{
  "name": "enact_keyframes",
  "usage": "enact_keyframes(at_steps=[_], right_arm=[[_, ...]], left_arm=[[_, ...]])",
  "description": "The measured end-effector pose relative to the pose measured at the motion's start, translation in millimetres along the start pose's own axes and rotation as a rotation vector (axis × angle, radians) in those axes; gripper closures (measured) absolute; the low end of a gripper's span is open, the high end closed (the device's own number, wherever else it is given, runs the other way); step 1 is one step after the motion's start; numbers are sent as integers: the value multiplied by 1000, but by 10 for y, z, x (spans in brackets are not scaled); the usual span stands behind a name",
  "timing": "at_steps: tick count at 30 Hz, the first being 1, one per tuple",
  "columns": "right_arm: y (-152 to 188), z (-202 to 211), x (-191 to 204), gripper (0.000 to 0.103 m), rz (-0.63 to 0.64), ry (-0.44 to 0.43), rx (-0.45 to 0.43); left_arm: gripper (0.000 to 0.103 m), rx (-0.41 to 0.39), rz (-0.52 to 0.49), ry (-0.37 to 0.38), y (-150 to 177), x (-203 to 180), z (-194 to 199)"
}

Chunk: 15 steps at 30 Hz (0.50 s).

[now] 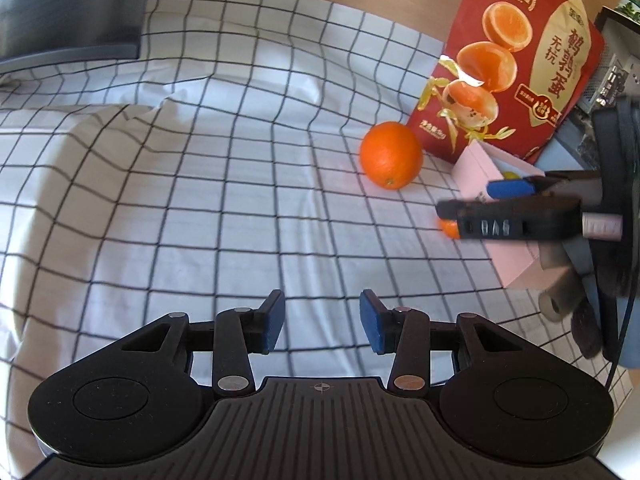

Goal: Organize fruits
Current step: 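Move both grippers back over the fruits on the tablecloth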

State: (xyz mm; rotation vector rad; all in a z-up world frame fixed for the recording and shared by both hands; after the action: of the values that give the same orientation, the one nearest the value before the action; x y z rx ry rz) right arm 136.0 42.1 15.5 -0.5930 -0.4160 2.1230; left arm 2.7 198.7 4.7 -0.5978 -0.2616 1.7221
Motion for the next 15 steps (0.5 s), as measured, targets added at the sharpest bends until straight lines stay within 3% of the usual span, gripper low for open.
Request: enact_keyframes(at_steps=[4, 6, 10, 15], right_arm=[[-142, -14, -5, 34, -103, -131, -19], [-194, -95, 26, 34, -114, -143, -2], [-145, -327, 163, 34, -18, -27, 64], [-23, -382, 195, 36, 32, 53, 52]], left_arm=[[57, -1, 20, -21, 34, 130, 57], [57, -6, 28, -29, 41, 180, 94], [57, -8, 54, -43, 51, 278, 116], [57, 7, 56, -44, 41, 273, 52]])
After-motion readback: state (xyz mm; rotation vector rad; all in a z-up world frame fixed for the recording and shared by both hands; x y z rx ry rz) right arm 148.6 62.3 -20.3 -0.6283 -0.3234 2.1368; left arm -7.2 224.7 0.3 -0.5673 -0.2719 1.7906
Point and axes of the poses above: each gripper's, at about its wrist camera, not at the fingertips, and z roughly against the way its jaws point, x to its left, y to its underside, the point moved 4 cm from there along -z, roughly the way its jaws point, and after that the axes turned 12 degrees about x, right-handed, at the moved point
